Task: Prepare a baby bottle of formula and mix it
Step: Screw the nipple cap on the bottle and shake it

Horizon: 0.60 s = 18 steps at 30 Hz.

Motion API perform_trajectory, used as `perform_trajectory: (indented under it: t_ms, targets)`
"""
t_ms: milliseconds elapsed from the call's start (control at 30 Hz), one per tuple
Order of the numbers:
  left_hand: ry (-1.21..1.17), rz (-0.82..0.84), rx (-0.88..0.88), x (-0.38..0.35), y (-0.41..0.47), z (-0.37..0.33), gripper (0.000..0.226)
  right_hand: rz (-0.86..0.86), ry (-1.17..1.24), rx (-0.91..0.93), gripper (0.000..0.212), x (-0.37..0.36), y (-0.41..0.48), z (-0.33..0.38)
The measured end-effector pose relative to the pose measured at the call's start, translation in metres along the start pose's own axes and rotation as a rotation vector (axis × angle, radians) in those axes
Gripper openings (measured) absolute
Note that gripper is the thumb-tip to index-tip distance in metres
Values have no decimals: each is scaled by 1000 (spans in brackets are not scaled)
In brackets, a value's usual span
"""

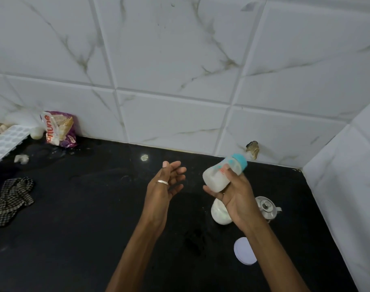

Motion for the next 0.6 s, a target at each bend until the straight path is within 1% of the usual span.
perform_trajectory:
  t_ms: [33, 133, 167, 200, 267, 300, 333, 367, 433, 467, 500, 533, 600]
  targets:
    - [-3, -3, 2, 1, 0, 0, 58, 10, -39, -9, 59, -1, 0, -2]
    - [-5, 3, 10, 1, 0, 1, 58, 194, -309, -96, 63, -7, -9, -11]
    - [-1, 10, 11, 0, 0, 1, 57, 219, -326, -90, 63, -7, -11, -12]
    - [0, 11, 9, 0, -1, 0, 57, 201, -279, -66, 60, -6, -9, -10]
    - [-5, 1, 4, 1, -1, 0, 57, 73, -85, -25, 53, -3, -4, -4]
    - [-6, -4, 2, 1, -2, 0, 58, 22, -27, -11, 51, -2, -2, -3]
    - [-5, -6, 3, 1, -2, 0, 58, 10, -45, -14, 52, -2, -2, -4]
    - [-5, -7, 6, 1, -2, 0, 59, 45, -125, -33, 55, -3, -3, -7]
    - [-1, 4, 11, 0, -3, 1, 59, 198, -359, -88, 59, -7, -12, -12]
    - [5, 13, 12, 0, -4, 0, 60, 248, -413, -95, 60, -8, -15, -14]
    - [8, 18, 10, -1, -4, 0, 60, 249, -384, -81, 60, -7, -16, -13]
    - [6, 16, 6, -1, -5, -1, 60, 205, -295, -63, 59, -6, -14, -10]
    - [3, 4, 2, 0, -5, -1, 60, 68, -74, -34, 57, -4, -9, -6]
Point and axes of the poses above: each hand's wrist, its own y-axis towards the middle knuckle, its own x-axis out of the back of the hand, z = x × y, the point moved 4 cm from there along y, towards the middle knuckle, and after that the axes turned 10 degrees about -y, right-handed, at the moved point
